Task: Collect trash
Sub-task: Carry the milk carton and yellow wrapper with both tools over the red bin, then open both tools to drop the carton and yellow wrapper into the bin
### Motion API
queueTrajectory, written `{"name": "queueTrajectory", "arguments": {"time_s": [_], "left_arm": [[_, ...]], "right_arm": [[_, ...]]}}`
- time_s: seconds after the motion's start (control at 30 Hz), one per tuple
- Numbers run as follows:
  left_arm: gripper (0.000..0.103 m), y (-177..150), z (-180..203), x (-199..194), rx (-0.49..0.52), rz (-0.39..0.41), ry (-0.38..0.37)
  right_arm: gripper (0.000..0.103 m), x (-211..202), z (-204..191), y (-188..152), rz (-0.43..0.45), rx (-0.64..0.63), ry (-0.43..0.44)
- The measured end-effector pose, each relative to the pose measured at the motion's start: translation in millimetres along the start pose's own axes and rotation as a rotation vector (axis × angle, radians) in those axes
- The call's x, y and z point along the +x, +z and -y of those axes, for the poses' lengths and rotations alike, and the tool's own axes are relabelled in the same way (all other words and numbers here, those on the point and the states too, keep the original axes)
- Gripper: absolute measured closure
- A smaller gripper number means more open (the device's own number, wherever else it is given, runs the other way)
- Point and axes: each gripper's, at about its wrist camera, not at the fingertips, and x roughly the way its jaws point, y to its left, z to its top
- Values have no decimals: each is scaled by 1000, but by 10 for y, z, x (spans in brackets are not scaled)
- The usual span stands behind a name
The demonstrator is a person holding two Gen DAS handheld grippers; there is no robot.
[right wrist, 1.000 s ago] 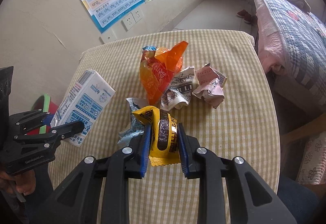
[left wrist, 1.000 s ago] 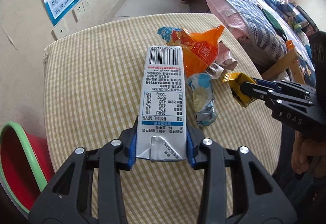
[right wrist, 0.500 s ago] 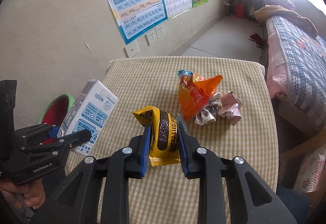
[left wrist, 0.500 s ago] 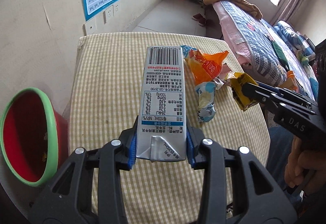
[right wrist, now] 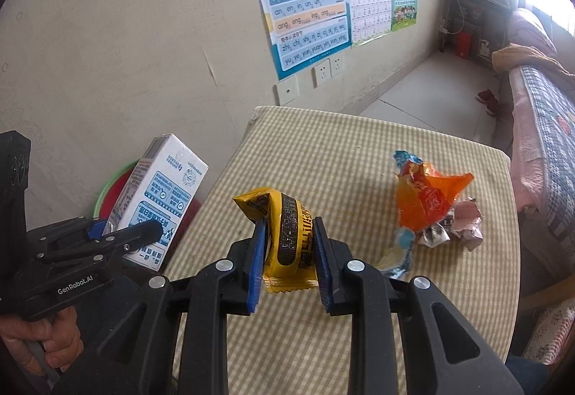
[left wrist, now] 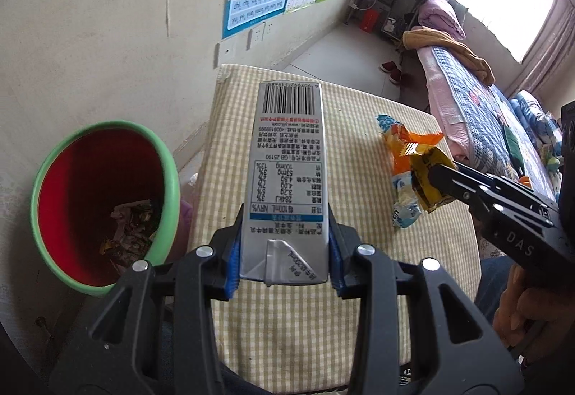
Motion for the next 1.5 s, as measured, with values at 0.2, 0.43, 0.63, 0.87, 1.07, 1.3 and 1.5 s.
{"name": "queueTrajectory", "arguments": {"time_s": [0.2, 0.43, 0.63, 0.87, 1.07, 1.3, 1.5], "left_arm": [[66, -36, -352, -154, -84, 35, 38], [66, -78, -795, -333, -175, 69, 79], [66, -144, -1146, -440, -254, 85, 121], [66, -247, -1529, -493, -341, 92, 156], [66, -303, -1814, -526, -399, 99, 176], [66, -296, -2020, -509, -436, 102, 183], [53, -269, -2085, -551, -456, 122, 202]], "right_arm": [[78, 147, -390, 113, -3, -58, 40], [78, 348, -853, 263, -9, -119, 98], [78, 535, -1286, 352, -19, -171, 152], [78, 746, -1666, 396, -39, -215, 189], [78, 925, -1906, 422, -59, -243, 211], [77, 1111, -2133, 492, -70, -274, 226], [41, 1198, -2184, 522, -72, -266, 230]]}}
